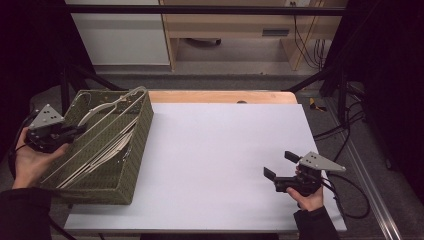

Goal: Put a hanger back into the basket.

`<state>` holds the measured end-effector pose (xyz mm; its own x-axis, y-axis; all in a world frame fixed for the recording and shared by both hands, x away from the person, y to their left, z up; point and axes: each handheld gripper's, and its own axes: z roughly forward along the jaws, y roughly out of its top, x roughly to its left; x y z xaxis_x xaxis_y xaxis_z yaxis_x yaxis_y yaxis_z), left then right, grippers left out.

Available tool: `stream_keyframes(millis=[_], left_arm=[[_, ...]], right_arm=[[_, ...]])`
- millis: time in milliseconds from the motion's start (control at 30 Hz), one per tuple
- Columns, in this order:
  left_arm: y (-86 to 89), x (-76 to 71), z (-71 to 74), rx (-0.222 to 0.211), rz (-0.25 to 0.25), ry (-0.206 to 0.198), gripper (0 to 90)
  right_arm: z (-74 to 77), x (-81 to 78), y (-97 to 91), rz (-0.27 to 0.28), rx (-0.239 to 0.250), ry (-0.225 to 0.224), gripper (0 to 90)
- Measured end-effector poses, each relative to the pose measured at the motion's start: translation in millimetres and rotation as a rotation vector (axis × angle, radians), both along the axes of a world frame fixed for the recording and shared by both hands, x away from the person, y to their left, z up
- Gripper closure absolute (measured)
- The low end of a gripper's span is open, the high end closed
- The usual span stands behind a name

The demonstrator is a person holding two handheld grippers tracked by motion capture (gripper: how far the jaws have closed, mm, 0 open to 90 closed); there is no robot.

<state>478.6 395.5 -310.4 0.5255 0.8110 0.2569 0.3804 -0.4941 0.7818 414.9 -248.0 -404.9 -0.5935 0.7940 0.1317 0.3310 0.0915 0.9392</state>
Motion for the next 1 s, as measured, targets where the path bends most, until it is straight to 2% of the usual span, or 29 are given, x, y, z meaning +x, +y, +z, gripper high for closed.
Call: stream_keyframes(millis=[167,200,233,367,400,433,500,633,667,733,767,867,1000], left_arm=[[3.3,2.2,-13.9,0.003,0.008,0.018,86.5],[1.7,2.9,-21.7,0.012,0.012,0.023,86.5],[1.7,2.9,-21.7,0.012,0.012,0.023,86.5],[-2.0,5.6,-40.7,0.047,0.022,0.054,86.4],[-3.2,6.4,-50.6,0.043,0.027,0.060,86.4],[-3.2,6.4,-50.6,0.043,0.027,0.060,86.4],[-3.9,7.0,-62.0,0.026,0.034,0.060,86.4],[-4.4,7.0,-66.9,0.024,0.033,0.085,84.6],[-5.1,7.7,-69.5,0.031,0.035,0.124,83.8],[-5.6,7.7,-72.3,0.038,0.040,0.151,82.5],[-5.6,7.7,-72.3,0.038,0.040,0.151,81.6],[-6.5,8.6,-77.2,0.038,0.038,0.203,78.8],[-7.5,5.5,-73.8,0.027,0.026,0.174,71.4]], right_arm=[[-0.3,0.3,0.4,-0.001,-0.002,0.001,2.7],[-0.3,0.4,0.5,-0.001,-0.001,0.002,2.7],[-0.3,0.4,0.5,-0.001,-0.001,0.002,2.7],[-0.5,0.3,0.4,0.004,-0.005,0.003,2.7],[-0.5,0.3,0.5,0.002,-0.003,0.003,2.7],[-0.5,0.3,0.5,0.002,-0.003,0.003,2.7],[-0.5,0.4,0.3,0.004,-0.005,0.002,2.7],[-1.1,0.6,1.4,0.001,-0.006,0.004,2.7],[-1.1,0.7,1.5,0.003,-0.005,0.005,2.7],[-1.3,0.5,1.8,0.002,-0.005,0.007,2.7],[-1.4,0.6,1.9,0.002,-0.004,0.004,2.7],[-1.2,0.5,1.7,0.003,-0.004,0.004,2.8],[-1.1,0.3,1.7,0.001,-0.004,0.004,2.8]])
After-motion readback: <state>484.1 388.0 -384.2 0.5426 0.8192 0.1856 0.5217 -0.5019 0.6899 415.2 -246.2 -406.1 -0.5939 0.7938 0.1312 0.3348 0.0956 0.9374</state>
